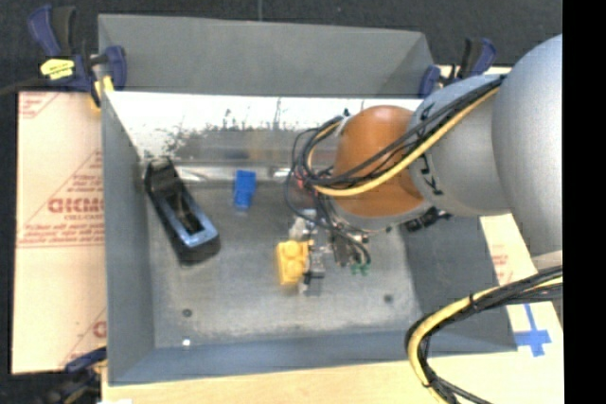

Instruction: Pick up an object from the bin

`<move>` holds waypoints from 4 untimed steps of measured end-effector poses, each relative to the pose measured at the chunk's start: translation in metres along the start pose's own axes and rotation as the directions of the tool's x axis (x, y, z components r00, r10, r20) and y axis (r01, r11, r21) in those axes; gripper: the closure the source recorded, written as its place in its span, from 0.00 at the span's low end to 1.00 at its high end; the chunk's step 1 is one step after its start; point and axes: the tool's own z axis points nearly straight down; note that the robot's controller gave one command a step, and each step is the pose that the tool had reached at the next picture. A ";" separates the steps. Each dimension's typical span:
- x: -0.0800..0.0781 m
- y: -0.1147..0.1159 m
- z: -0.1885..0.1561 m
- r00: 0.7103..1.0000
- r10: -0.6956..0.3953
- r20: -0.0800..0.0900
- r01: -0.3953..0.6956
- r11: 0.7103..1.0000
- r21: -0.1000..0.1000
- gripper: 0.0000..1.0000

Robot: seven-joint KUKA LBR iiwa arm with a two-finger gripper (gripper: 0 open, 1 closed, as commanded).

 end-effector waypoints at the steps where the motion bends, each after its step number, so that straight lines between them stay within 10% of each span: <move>1: -0.002 0.001 0.010 1.000 0.002 0.005 -0.002 1.000 -0.001 1.00; 3: -0.005 0.000 -0.132 1.000 0.011 0.016 -0.011 1.000 -0.002 1.00; 4: -0.005 0.000 -0.132 1.000 0.012 0.016 -0.012 1.000 -0.002 1.00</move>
Offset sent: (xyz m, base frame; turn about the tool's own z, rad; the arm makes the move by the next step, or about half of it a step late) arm -0.0175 0.0083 0.1074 -0.0002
